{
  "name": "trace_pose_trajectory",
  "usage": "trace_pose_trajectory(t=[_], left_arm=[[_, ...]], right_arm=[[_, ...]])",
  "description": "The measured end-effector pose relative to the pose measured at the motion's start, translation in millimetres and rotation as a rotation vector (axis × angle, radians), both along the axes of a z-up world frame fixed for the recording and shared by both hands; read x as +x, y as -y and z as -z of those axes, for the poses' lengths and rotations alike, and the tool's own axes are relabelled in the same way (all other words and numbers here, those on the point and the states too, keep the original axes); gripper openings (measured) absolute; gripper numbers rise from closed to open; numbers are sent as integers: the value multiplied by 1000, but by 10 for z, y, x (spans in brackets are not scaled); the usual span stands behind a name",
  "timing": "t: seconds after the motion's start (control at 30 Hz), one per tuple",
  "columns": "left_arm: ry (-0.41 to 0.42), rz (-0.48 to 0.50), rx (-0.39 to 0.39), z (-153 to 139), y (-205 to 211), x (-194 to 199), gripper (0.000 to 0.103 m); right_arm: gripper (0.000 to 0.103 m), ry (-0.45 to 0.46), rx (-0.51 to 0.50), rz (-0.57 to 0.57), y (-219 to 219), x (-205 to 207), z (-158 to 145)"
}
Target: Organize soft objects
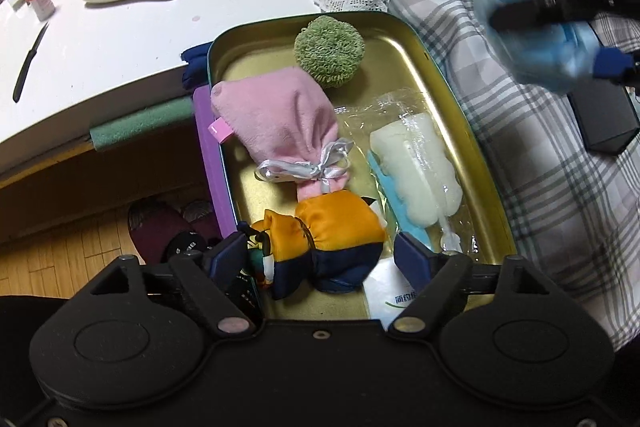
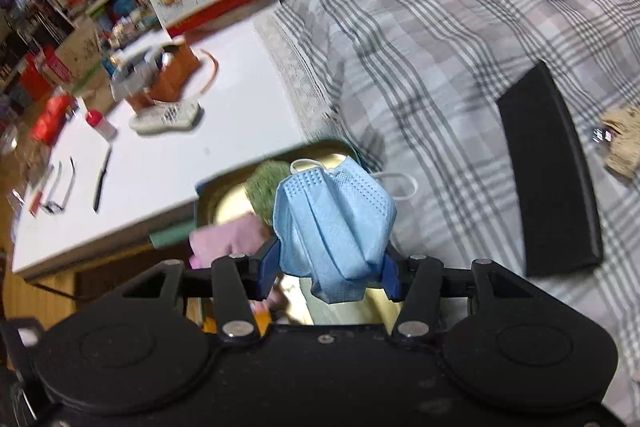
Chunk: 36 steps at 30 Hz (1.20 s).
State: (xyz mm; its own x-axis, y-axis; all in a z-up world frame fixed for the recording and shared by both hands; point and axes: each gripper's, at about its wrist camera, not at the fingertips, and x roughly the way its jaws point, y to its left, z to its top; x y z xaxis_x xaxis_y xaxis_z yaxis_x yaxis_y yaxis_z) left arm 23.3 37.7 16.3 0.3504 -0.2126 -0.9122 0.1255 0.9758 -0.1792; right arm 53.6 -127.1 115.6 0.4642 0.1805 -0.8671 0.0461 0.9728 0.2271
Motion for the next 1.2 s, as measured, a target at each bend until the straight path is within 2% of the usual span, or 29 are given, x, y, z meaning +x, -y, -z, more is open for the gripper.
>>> trace_pose_trajectory(t=[0.03, 0.07, 0.13, 0.33, 0.8, 1.2], left_arm=[[0, 0, -1, 7, -2, -1, 76], [1, 0, -1, 8, -2, -2, 76], [2, 3, -1, 8, 1, -6, 76], [7, 13, 16, 11, 43, -14, 77], [5, -1, 52, 44, 54, 1, 77], [21, 3, 107, 57, 84, -26, 77]], right_arm=[[81, 25, 23, 1, 3, 10, 4], [89, 44, 39, 5, 0, 24, 11], [89, 63, 48, 14, 2, 29, 23], [89, 41, -3, 44, 71, 2, 62], [89, 80, -255, 9, -19, -400, -14], [88, 66, -307, 51, 113, -750, -53]])
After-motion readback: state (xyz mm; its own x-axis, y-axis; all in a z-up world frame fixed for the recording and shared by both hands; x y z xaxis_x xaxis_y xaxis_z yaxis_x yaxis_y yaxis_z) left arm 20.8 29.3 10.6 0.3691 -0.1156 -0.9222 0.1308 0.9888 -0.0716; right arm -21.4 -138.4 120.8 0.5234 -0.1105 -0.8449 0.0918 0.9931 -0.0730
